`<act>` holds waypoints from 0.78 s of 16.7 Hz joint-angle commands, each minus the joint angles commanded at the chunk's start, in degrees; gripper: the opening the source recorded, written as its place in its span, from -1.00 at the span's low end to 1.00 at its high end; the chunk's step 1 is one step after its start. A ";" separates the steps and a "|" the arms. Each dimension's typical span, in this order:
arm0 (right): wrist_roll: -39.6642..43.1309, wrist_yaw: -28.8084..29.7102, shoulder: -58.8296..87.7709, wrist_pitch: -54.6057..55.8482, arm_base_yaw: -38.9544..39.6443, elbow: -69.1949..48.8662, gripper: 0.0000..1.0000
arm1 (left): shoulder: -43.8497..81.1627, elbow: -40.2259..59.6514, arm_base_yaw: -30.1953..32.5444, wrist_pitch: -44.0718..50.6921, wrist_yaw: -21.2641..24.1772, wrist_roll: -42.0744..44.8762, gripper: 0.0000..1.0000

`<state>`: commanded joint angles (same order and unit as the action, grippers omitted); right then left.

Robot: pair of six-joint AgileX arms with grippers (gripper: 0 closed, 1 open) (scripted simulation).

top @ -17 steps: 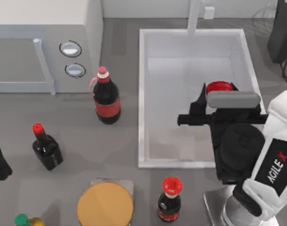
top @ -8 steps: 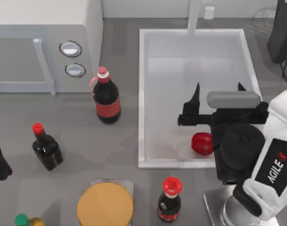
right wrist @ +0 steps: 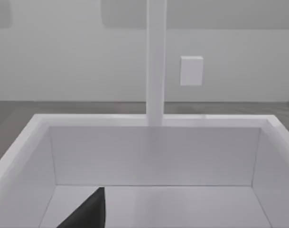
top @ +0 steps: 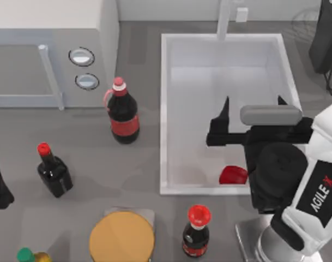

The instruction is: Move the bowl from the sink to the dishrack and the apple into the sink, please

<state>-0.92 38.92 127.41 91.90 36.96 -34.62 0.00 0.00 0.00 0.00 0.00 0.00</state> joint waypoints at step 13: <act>0.37 -16.47 -55.13 -39.36 -15.71 14.60 1.00 | 0.00 0.00 0.00 0.00 0.00 0.00 1.00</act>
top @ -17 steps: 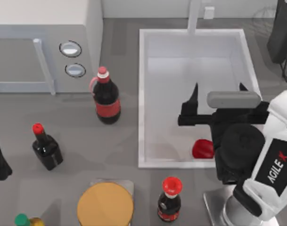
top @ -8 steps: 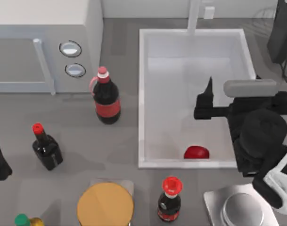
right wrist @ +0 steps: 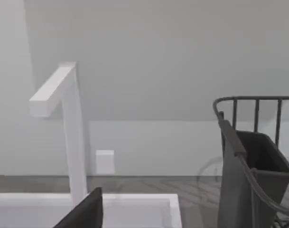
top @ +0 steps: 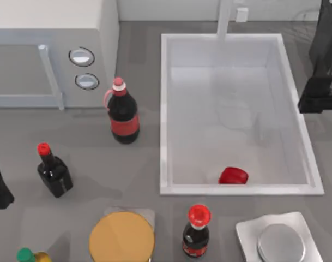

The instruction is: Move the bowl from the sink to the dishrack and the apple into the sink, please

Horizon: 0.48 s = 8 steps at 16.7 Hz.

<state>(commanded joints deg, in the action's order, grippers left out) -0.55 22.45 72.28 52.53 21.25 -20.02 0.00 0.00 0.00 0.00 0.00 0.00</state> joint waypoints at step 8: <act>0.28 -13.26 -53.54 -35.73 -12.56 11.68 1.00 | 0.00 0.00 0.00 0.00 0.00 0.00 1.00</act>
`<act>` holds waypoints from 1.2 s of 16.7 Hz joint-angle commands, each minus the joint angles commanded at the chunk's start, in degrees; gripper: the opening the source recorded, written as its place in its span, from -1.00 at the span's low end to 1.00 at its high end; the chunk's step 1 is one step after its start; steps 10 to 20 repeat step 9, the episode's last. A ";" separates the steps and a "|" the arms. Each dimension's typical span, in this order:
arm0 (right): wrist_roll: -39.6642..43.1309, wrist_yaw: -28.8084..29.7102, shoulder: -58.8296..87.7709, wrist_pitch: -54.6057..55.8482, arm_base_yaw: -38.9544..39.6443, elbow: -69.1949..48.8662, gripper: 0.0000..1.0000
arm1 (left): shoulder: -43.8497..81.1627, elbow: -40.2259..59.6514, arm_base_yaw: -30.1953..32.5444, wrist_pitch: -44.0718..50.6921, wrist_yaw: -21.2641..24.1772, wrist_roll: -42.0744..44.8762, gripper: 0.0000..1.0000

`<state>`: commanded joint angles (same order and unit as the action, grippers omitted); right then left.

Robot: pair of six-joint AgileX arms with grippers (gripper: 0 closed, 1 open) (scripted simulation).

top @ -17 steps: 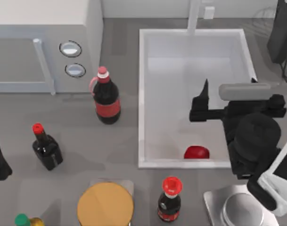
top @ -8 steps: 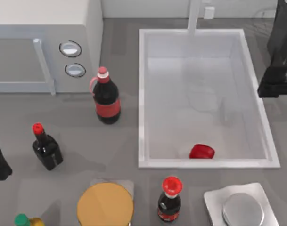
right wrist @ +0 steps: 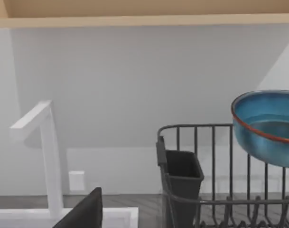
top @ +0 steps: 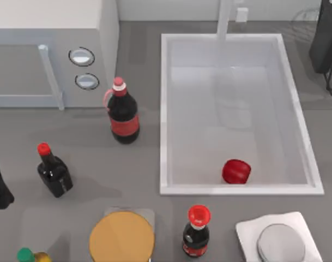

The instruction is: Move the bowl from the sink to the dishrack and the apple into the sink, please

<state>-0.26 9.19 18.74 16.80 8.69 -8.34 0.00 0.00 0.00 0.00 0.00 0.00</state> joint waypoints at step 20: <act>0.27 -9.19 -18.74 -16.81 -8.69 8.34 1.00 | 0.00 0.00 0.00 0.00 0.00 0.00 1.00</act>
